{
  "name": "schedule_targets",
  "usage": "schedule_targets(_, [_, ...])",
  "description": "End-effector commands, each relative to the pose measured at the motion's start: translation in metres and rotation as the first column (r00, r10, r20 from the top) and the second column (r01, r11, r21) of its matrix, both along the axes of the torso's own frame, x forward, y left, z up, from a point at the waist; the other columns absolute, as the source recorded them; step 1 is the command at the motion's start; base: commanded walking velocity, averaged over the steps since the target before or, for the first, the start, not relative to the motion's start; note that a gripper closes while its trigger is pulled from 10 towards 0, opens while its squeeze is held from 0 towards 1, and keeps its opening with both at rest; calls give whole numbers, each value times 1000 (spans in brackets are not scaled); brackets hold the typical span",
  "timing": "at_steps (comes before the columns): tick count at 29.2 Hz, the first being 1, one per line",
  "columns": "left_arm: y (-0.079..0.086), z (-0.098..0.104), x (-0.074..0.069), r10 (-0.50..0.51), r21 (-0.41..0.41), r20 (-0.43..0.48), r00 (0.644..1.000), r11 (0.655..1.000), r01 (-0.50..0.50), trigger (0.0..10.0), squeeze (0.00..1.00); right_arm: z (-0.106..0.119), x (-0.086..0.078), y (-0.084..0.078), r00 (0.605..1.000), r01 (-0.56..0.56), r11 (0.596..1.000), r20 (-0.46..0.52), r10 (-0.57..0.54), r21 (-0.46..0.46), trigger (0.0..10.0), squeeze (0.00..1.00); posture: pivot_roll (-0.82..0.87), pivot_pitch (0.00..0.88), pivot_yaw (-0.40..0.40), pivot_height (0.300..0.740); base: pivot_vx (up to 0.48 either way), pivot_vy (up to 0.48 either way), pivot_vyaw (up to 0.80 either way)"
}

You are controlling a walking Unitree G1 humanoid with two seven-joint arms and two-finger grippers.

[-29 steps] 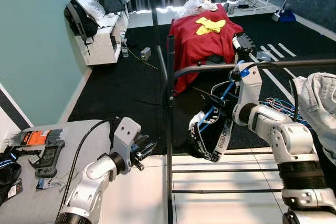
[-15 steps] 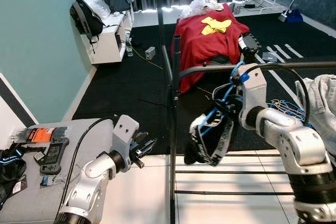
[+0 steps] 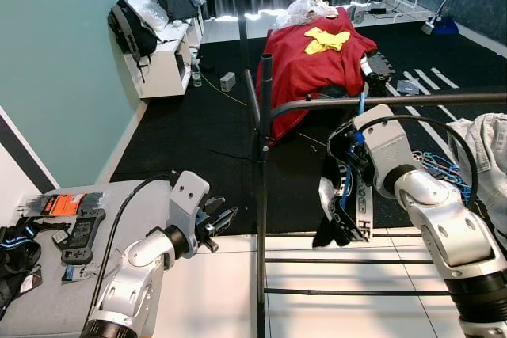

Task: Hang hanger

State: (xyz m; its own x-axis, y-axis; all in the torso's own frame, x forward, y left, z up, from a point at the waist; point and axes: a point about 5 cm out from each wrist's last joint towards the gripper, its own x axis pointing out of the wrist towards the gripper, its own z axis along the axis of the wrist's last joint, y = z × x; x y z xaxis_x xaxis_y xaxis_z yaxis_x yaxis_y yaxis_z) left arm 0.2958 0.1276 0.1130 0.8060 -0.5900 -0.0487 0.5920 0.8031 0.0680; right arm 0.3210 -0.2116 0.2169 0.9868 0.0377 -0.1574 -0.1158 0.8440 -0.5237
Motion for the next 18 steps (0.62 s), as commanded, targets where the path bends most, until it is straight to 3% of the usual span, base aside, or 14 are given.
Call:
schedule_targets(1, [4,1,0,4,-2,-1,1000,1000,-4,10000,0,1,-2,5,1000,-14,1000,26,15,-26,10000,0,-128,8,74,740,0,0,0])
schedule_targets(3, [4,2,-1,6,-16,7,1000,1000,-6,10000,0,4,-4,7,997,-3,999,72,6,-32,10000,0,-126,11,70,740,0,0,0])
schedule_targets(7, [6,6,-6,10,-63,27,1000,998,-8,10000,0,-6,-19,24,991,-48,993,129,34,112,10000,0,-115,20,66,740,0,0,0])
schedule_targets(9, [11,5,-5,52,-64,28,998,997,-50,10000,0,-10,-27,30,987,-72,988,151,52,134,10000,0,-115,24,68,740,0,0,0])
schedule_targets(18, [21,8,-5,136,-105,33,990,986,-132,10000,0,-10,-46,34,974,-71,989,223,41,129,10000,0,-117,28,68,740,0,0,0])
